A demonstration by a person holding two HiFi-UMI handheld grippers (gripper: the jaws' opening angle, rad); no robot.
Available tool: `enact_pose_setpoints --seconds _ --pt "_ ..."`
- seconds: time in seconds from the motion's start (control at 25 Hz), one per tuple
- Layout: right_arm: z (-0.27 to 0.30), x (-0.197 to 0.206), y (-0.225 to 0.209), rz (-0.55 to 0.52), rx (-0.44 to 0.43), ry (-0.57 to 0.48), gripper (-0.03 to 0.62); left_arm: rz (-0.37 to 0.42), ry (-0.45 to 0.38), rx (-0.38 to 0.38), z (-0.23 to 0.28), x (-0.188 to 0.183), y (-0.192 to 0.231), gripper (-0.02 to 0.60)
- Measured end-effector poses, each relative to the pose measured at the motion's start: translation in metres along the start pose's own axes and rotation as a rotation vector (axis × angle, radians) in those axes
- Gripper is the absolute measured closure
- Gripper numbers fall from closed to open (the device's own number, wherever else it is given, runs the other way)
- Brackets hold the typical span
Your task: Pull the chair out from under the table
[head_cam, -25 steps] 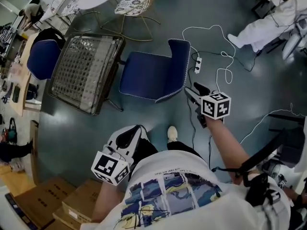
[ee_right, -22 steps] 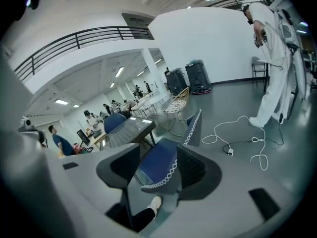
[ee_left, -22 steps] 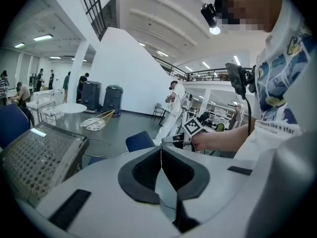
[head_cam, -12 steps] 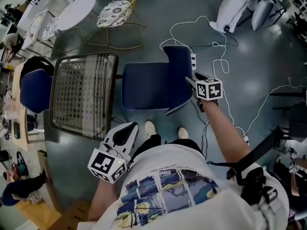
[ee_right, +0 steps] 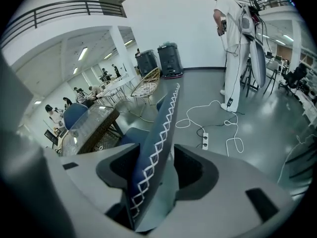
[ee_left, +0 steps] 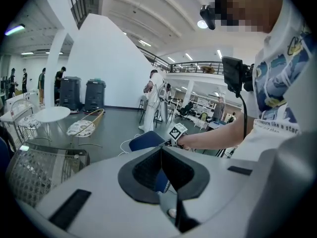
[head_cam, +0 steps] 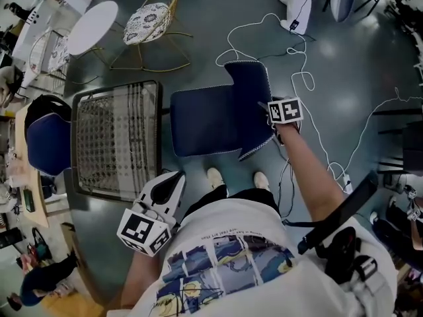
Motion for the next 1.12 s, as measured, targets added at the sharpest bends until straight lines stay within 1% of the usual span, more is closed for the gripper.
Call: enact_pose_setpoints --seconds 0.08,0.12,0.2,0.4,0.72,0.92,1.12 --pt "0.002 0.002 0.001 0.012 -0.014 0.028 0.378 -0.006 0.004 0.002 -0.002 0.001 0.003 0.569" --pt "0.002 0.003 0.002 0.020 -0.019 0.035 0.388 -0.005 0.005 0.003 -0.003 0.002 0.003 0.569" --pt "0.001 0.003 0.004 0.032 -0.019 0.041 0.436 -0.001 0.003 0.003 -0.003 0.002 0.003 0.569" --pt "-0.001 -0.001 0.003 0.090 0.005 0.037 0.491 -0.007 -0.001 0.001 -0.003 -0.002 -0.003 0.569" --pt "-0.009 0.009 -0.010 0.174 0.012 0.031 0.508 -0.012 -0.003 -0.018 0.003 0.001 -0.024 0.569" --pt "-0.026 0.022 -0.032 0.183 0.027 0.036 0.511 -0.015 -0.013 -0.017 0.011 0.004 -0.041 0.569" --pt "-0.051 0.040 -0.063 0.195 0.035 0.032 0.513 0.000 -0.014 -0.008 0.029 -0.001 -0.070 0.569"
Point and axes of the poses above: the fingertips, and each gripper's own axes: z forward along the fingers, y to its left, x out of its underside, the point moved 8 cm from there along -z, backward along the fingers, and after that the axes turned 2 degrees about -y, right-handed, at the moved point
